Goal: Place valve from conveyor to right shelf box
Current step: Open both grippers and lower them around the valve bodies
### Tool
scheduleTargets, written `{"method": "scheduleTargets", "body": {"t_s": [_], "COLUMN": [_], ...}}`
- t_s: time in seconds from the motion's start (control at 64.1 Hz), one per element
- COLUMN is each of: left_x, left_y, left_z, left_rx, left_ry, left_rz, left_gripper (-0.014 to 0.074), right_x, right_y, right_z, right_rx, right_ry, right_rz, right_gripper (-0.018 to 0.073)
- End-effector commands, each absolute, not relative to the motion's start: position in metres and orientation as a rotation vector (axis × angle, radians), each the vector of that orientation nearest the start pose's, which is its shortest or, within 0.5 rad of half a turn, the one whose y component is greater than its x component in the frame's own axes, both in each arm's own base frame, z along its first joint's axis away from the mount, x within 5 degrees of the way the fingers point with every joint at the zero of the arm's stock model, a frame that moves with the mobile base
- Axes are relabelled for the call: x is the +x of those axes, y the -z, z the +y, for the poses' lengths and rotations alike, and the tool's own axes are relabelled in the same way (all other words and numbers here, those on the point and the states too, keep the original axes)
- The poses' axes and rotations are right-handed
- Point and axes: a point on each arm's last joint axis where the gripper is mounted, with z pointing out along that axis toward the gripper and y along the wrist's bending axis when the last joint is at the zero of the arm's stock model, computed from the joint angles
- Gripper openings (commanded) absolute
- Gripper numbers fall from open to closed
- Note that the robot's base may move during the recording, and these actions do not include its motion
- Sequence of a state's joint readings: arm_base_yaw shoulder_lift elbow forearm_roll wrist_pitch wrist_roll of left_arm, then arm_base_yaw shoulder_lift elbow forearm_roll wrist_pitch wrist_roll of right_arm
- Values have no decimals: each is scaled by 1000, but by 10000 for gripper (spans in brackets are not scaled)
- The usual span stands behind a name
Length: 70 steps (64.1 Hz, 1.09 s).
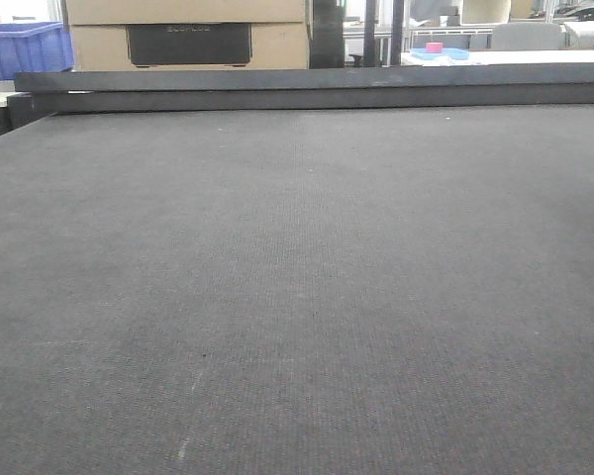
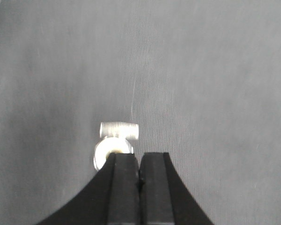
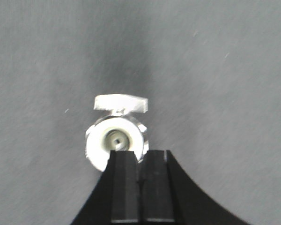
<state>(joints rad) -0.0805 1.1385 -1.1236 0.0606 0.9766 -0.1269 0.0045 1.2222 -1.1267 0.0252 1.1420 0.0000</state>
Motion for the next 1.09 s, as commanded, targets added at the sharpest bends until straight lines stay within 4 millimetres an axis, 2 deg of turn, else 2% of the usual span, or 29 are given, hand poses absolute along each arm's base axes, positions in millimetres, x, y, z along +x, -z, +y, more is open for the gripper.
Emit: {"method": "scheduleTargets", "body": {"t_s": [0.0, 0.172, 0.312, 0.406, 0.468, 0.593, 0.687, 1.077], "left_x": [223, 225, 225, 225, 225, 225, 225, 223], "left_y": [-364, -363, -363, -363, -363, -363, -363, -360], "left_z": [-15, -15, -15, -15, -15, -15, -15, -14], "left_rx": [-59, -58, -58, -58, -58, -58, -58, -60], "left_ry": [31, 32, 32, 32, 32, 32, 32, 27], "left_rz": [2495, 2490, 2490, 2490, 2490, 2490, 2490, 2520], "left_gripper": [-111, -111, -111, -111, -111, -111, -111, -111], "right_x": [234, 249, 256, 259, 259, 261, 265, 286], "right_y": [-344, -334, -325, -322, -323, -319, -307, -249], "right_z": [8, 20, 20, 19, 19, 19, 19, 23], "right_rx": [-23, -91, -98, -102, -104, -104, -105, -89], "right_ry": [-51, -59, -41, -22, -15, -14, -13, -49], "right_rz": [2762, 2822, 2859, 2865, 2860, 2868, 2898, 3055], "right_gripper": [-168, -168, -146, 5, 188, 462, 557, 550]}}
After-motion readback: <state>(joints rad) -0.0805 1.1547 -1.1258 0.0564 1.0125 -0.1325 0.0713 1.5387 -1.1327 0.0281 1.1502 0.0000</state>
